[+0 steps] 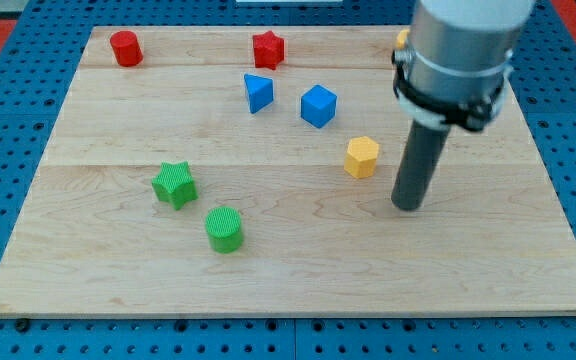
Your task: Push the green circle to the bottom left of green star
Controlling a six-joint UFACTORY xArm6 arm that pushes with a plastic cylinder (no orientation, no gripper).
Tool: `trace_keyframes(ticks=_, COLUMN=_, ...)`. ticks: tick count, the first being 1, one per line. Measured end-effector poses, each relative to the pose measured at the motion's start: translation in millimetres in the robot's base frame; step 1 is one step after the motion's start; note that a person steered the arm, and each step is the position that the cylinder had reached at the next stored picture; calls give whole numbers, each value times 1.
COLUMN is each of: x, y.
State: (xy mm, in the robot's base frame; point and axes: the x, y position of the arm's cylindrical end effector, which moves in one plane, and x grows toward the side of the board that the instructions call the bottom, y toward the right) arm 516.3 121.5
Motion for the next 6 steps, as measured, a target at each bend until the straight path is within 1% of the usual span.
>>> trace_keyframes(ticks=1, x=20, y=-63)
trace_keyframes(ticks=2, x=20, y=-158)
trace_keyframes(ticks=3, x=30, y=-245)
trace_keyframes(ticks=4, x=60, y=-251)
trace_keyframes(ticks=5, x=58, y=-264)
trace_keyframes(ticks=6, x=41, y=-330)
